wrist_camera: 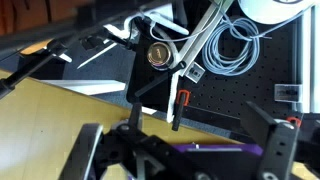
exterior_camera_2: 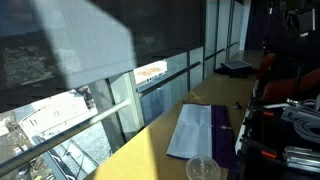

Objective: Close the file

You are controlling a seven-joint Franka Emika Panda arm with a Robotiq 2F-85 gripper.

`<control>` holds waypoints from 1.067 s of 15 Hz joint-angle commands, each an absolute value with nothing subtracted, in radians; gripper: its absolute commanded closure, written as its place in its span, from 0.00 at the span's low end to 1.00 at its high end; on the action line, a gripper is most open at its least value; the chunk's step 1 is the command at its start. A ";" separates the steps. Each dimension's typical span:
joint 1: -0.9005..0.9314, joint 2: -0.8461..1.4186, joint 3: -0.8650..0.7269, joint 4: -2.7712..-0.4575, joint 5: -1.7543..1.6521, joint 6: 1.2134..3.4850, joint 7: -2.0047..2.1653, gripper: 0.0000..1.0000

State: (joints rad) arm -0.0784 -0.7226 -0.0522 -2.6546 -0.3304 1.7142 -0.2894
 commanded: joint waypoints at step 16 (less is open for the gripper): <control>-0.065 -0.256 -0.265 -2.491 -0.207 2.297 -0.376 0.00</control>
